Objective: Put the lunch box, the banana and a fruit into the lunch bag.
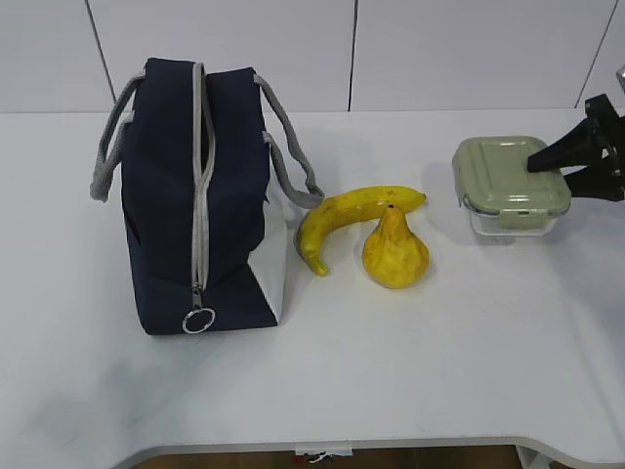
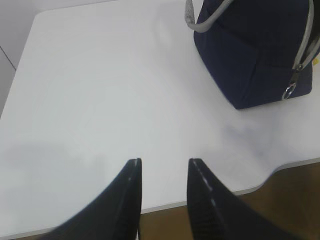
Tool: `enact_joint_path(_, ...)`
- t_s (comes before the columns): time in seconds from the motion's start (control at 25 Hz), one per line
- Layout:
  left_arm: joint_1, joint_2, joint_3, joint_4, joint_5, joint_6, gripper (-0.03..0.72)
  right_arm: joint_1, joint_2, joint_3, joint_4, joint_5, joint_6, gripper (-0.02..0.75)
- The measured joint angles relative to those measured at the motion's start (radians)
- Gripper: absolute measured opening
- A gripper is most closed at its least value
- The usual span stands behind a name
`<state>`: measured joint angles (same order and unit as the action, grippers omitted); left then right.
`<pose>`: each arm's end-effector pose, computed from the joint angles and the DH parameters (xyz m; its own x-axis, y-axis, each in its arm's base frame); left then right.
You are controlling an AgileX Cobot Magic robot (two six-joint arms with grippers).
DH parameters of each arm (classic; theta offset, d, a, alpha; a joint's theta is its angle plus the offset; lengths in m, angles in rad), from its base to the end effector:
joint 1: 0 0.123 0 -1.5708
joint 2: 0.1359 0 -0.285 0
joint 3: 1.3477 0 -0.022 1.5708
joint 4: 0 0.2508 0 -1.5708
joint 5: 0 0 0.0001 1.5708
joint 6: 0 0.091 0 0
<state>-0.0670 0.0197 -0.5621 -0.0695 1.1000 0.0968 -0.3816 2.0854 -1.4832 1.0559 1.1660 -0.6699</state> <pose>-0.0112 -0.0049 0.2914 -0.4425 0.0949 -0.8918 0.1511 0.9881 0.0302 0.4100 -0.0860 0.1919 -0.9123 0.3261 -0.2477 0.0189 0.6377 0.7701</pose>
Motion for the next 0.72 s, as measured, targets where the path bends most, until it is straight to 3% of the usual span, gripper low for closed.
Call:
enact_joint_path(0.2, 0.000, 0.110, -0.030, -0.112, -0.050, -0.037, 0.239, 0.017, -0.074, 0.000, 0.008, 0.002, 0.042, 0.373)
enact_joint_path(0.44, 0.000, 0.342, -0.075, -0.322, -0.139, -0.091, 0.245, 0.081, -0.150, 0.004, 0.034, 0.006, 0.071, 0.372)
enact_joint_path(0.56, 0.000, 0.474, -0.107, -0.423, -0.169, -0.097, 0.286, 0.123, -0.180, 0.004, 0.058, 0.010, 0.075, 0.372)
enact_joint_path(0.72, 0.000, 0.632, -0.173, -0.467, -0.206, -0.097, 0.369, 0.174, -0.209, 0.004, 0.103, 0.017, 0.076, 0.372)
